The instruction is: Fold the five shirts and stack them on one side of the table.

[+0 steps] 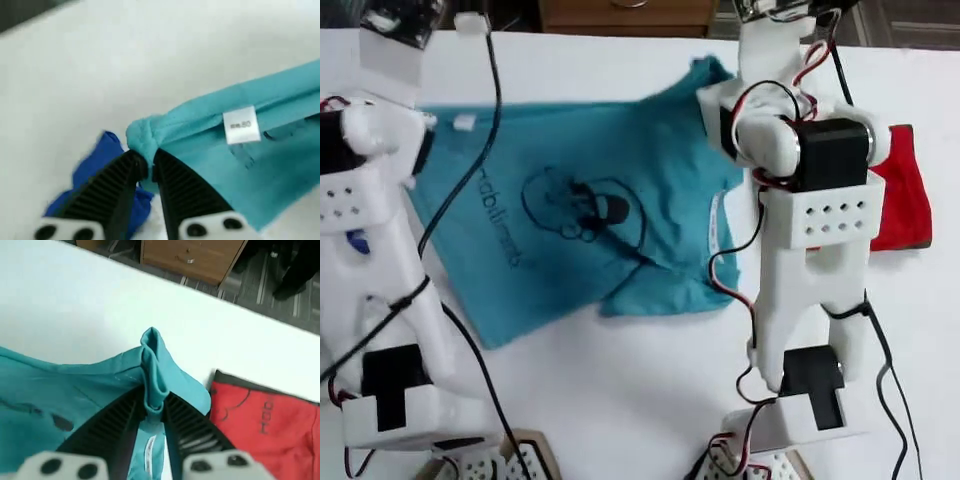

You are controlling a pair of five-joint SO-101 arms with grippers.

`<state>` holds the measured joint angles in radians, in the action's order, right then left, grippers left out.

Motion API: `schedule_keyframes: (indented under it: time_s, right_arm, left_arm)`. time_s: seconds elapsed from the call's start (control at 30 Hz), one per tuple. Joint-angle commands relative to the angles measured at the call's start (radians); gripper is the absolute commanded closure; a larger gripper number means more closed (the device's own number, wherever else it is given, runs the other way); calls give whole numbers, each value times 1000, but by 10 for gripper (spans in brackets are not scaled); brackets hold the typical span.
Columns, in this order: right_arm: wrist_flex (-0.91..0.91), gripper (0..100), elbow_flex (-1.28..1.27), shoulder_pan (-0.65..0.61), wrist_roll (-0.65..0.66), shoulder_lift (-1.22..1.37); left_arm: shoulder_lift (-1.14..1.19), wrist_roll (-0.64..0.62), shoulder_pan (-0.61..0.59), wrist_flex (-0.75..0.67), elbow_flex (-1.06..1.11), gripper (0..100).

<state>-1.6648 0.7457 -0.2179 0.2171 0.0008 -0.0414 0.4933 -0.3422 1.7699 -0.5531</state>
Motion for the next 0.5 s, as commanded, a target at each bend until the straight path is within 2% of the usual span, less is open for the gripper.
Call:
schedule_keyframes:
  time_s: [0.0, 0.2, 0.3, 0.47]
  right_arm:
    - [-51, 981, -83, -18, 2, -22]
    - [-47, 981, -416, -70, 2, -47]
    - [28, 981, -603, -87, 2, -74]
    - [225, 981, -924, -87, 3, -143]
  left_arm:
    - [-3, -6, 23, 14, 199, 974]
    - [5, -3, 51, 8, 470, 974]
    - [5, 0, 64, 3, 585, 974]
    - [5, 44, 69, -123, 809, 974]
